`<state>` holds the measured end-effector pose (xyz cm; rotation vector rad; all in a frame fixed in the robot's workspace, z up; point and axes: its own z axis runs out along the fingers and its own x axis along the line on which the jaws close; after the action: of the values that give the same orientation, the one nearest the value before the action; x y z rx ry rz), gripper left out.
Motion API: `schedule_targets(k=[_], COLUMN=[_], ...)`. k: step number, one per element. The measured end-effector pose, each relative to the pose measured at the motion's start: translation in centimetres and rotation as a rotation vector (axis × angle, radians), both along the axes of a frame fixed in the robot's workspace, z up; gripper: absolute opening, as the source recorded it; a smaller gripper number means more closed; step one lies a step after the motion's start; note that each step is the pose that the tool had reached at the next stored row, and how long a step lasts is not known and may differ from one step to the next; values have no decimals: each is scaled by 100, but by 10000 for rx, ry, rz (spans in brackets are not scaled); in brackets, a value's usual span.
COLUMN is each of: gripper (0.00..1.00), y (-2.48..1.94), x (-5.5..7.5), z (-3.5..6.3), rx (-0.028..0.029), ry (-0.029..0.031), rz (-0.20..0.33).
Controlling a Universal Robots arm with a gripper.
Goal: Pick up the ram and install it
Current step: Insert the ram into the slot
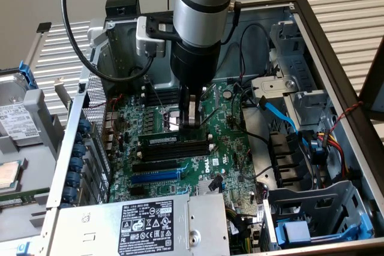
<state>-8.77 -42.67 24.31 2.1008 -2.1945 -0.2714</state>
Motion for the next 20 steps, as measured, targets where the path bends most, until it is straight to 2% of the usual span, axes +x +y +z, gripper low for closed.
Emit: schedule_targets(k=[4, 8, 9, 17, 20], gripper=[12, 12, 12, 12, 12], y=[0, 0, 1, -19, -39], x=[11, 17, 36, 188, 194], z=[0, -1, -2, -1, -3], rx=[4, 6, 8, 4, 4], ry=[157, 179, 201, 471, 530], rz=[1, 2, 2, 5, 30])
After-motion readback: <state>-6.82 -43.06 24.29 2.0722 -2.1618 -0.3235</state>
